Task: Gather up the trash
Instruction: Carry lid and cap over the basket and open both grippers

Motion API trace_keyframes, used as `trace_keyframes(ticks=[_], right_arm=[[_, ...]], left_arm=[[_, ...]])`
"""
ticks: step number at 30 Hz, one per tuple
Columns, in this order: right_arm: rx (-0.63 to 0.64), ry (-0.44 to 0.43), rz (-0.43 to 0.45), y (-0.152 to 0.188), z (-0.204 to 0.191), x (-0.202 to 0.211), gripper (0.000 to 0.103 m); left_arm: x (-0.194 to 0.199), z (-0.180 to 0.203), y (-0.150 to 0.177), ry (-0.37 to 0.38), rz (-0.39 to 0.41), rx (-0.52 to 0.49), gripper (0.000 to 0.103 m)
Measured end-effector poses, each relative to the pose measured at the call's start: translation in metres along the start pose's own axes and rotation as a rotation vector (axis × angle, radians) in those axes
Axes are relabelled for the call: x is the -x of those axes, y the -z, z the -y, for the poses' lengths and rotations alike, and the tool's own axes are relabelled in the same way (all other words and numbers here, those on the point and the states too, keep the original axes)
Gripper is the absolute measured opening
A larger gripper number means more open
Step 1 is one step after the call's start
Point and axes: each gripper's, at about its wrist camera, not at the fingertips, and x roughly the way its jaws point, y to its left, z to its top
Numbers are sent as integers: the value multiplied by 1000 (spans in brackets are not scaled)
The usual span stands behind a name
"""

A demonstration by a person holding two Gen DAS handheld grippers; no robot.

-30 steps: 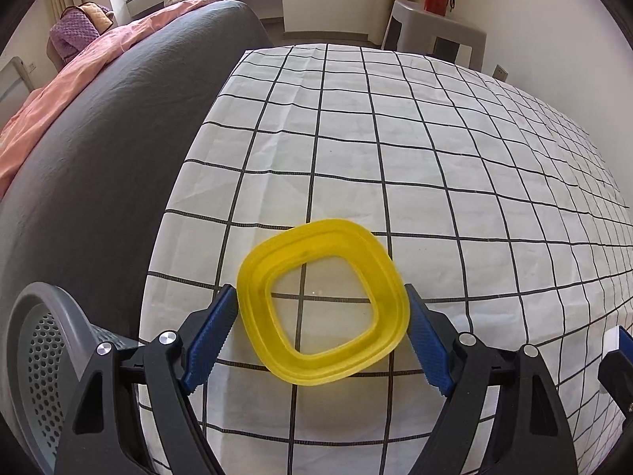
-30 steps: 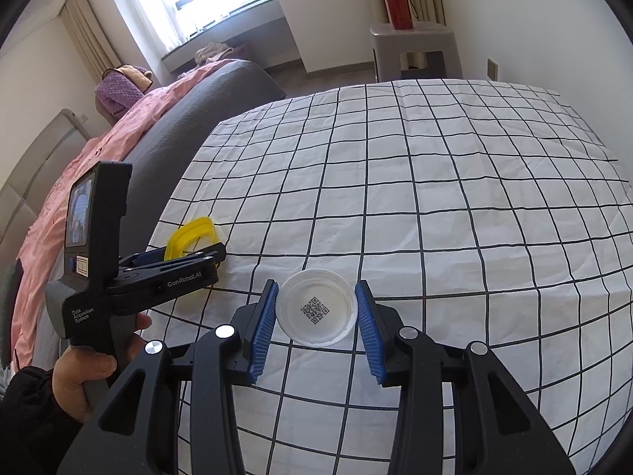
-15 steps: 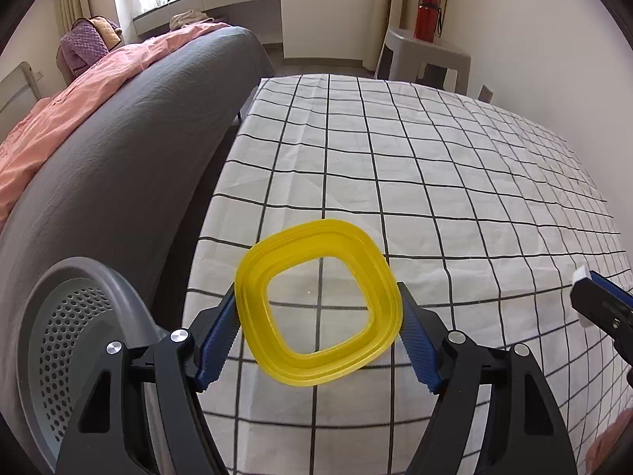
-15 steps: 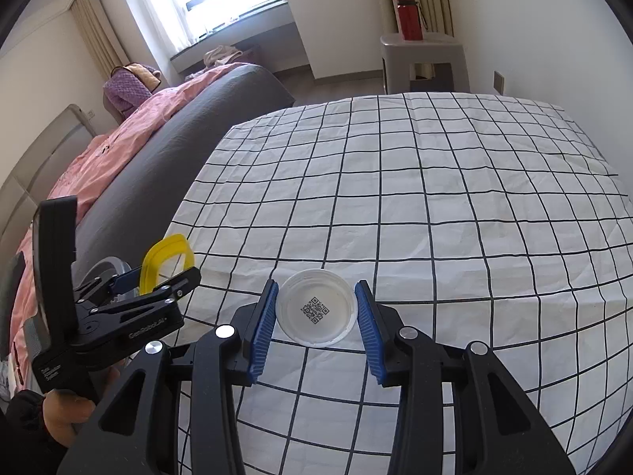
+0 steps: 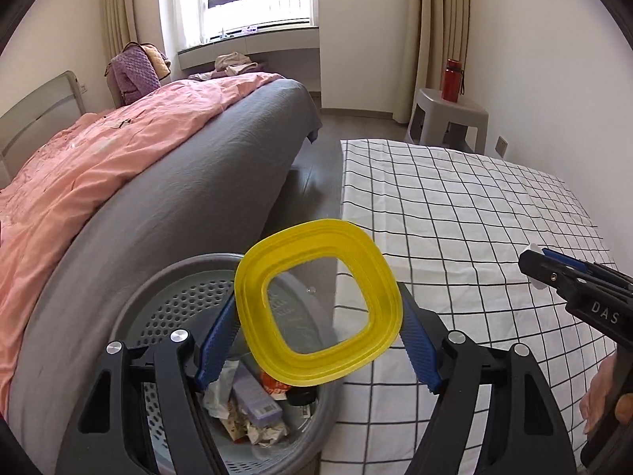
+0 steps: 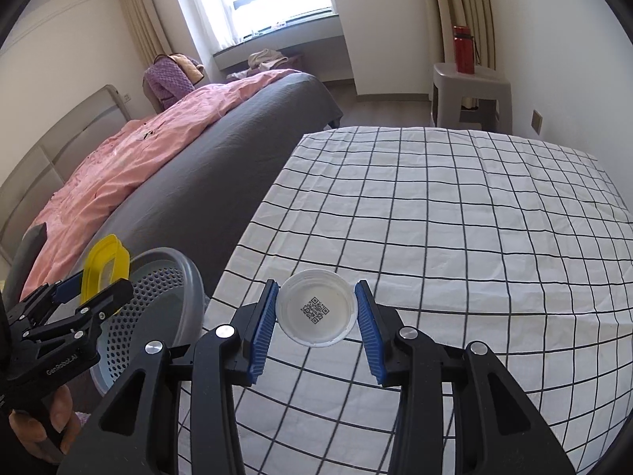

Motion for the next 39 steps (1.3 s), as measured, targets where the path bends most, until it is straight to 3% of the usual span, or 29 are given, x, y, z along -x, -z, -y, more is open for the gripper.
trace_keyframes(ticks=[9, 18, 27, 39], right_arm=[[55, -69, 3, 2, -71, -6, 39], [141, -131, -33, 11, -137, -34, 39], [207, -177, -58, 27, -177, -54, 39], [214, -213, -91, 39, -186, -68, 40]], left_arm=[[28, -76, 27, -71, 21, 69, 72], [22, -128, 50, -117, 5, 145, 72], [10, -150, 63, -151, -2, 169, 72], [-5, -158, 73, -145, -30, 179, 72]])
